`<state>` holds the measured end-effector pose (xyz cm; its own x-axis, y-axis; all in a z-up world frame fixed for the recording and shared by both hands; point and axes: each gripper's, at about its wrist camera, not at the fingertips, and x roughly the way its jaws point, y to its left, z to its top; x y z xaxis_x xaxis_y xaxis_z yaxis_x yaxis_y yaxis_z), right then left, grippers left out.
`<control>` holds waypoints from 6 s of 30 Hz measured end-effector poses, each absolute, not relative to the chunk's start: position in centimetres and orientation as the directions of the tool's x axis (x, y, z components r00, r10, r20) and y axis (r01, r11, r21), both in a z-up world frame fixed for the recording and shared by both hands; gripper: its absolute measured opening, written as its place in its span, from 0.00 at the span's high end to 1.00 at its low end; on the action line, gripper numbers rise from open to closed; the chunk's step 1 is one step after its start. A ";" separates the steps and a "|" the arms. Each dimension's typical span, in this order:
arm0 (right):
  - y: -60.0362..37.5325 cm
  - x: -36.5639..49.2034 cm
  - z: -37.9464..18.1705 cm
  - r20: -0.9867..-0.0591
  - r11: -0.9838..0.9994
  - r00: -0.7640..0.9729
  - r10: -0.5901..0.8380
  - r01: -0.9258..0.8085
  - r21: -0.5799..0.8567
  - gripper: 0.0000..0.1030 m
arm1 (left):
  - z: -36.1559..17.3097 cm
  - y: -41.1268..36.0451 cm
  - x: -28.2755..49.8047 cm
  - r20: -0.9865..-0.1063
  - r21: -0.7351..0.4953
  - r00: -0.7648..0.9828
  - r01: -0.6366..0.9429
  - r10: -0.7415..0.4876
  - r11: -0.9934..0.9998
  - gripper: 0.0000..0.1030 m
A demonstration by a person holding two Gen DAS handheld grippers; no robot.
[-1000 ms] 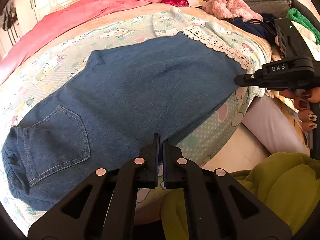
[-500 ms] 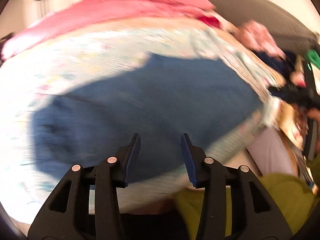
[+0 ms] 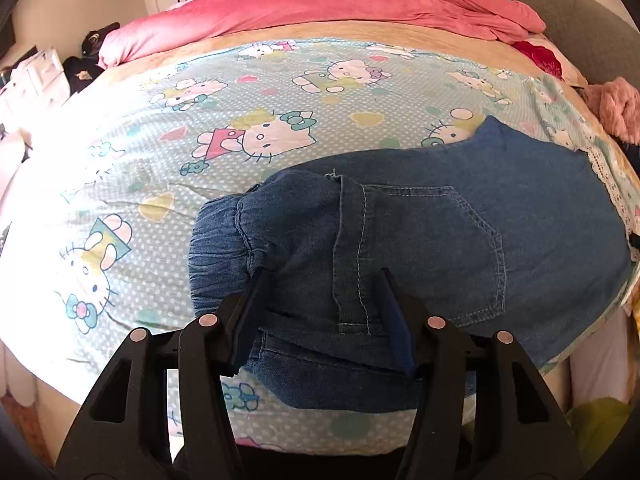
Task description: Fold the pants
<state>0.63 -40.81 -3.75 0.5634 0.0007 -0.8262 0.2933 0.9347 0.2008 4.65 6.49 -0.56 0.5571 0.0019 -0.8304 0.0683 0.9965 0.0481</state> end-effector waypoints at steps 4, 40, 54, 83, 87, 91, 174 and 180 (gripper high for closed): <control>-40.4 0.8 -0.9 -0.775 0.944 0.632 0.011 0.249 0.217 0.47 | 0.3 5.4 4.2 -0.825 0.074 0.566 0.091 0.010 0.993 0.50; -40.4 17.1 -2.8 -0.778 0.963 0.568 0.268 -0.122 0.242 0.86 | -2.2 -10.0 18.8 -0.857 -0.076 0.446 0.387 -0.259 0.919 0.95; -39.6 20.9 -4.3 -0.814 0.988 0.561 0.149 -0.113 0.103 0.85 | -3.5 -11.0 21.5 -0.835 0.053 0.531 0.339 -0.145 0.939 0.89; -38.7 6.6 2.5 -0.715 1.000 0.699 -0.001 -0.013 -0.014 0.41 | 2.3 -0.3 7.5 -0.748 0.030 0.661 0.116 -0.055 0.993 0.11; -34.9 6.2 1.6 -0.737 0.992 0.667 0.107 -0.119 0.035 0.41 | 0.9 -2.7 7.0 -0.771 0.074 0.635 0.171 -0.053 0.982 0.10; -31.9 6.5 0.1 -0.770 0.982 0.619 0.155 -0.183 0.051 0.41 | -1.2 -3.5 7.6 -0.808 0.142 0.589 0.187 0.005 0.972 0.09; -42.6 2.6 1.7 -0.658 0.970 0.743 0.126 0.046 0.239 0.09 | 5.2 -16.8 9.3 -0.770 0.069 0.605 0.394 -0.202 0.916 0.09; -42.7 2.7 1.6 -0.658 0.974 0.743 0.122 0.039 0.224 0.09 | 5.8 -20.0 11.8 -0.759 0.043 0.592 0.459 -0.270 0.887 0.09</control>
